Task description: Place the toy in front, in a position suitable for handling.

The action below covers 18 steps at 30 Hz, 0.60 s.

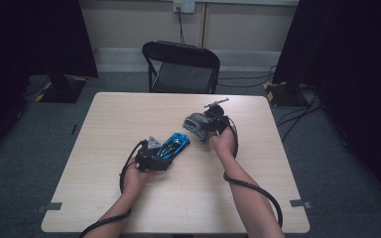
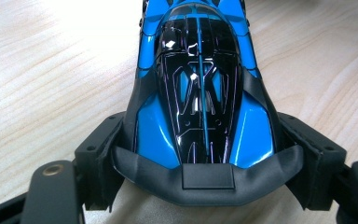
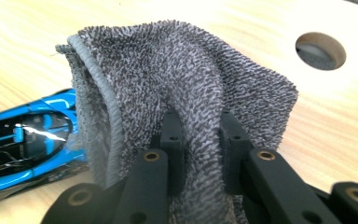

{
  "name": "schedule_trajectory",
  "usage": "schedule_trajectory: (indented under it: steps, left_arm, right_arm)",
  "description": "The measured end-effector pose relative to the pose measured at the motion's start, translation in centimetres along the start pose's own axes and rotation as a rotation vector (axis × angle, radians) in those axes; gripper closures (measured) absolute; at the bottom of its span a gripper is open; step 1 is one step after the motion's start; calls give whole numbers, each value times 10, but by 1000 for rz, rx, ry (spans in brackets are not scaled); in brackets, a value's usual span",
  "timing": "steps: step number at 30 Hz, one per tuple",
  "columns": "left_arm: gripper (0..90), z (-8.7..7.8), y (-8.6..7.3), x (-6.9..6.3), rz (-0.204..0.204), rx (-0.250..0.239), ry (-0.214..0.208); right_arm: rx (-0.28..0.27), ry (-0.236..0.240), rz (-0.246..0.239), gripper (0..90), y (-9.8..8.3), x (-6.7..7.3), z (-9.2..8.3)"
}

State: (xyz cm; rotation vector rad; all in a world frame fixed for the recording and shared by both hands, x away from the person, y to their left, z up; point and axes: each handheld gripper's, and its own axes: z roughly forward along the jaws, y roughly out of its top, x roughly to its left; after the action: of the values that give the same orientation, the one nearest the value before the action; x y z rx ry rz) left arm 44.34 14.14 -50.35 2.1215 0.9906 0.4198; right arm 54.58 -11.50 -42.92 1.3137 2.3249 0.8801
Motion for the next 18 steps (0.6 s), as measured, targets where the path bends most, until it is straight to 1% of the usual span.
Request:
schedule_trajectory:
  steps: [1,2,3,4,7,11,13,18]
  left_arm:
    - [244,0,0,0,0,0,0]
    - [244,0,0,0,0,0,0]
    - [244,0,0,0,0,0,0]
    - [244,0,0,0,0,0,0]
    - [244,0,0,0,2,0,2]
    - [244,0,0,0,7,2,2]
    - [244,0,0,0,7,2,3]
    - [244,0,0,0,5,1,2]
  right_arm:
    - [-9,0,-4,762,1,0,-3]
    - [-18,10,-13,762,3,2,-8]
    - [-18,10,-13,762,3,2,-8]
    - [-26,12,-28,763,5,5,-12]
    - [-30,24,-34,763,7,7,-15]
    - [-37,36,-62,763,10,13,-21]
    - [-42,53,-56,762,11,16,-23]
    - [-42,68,-93,763,12,27,-27]
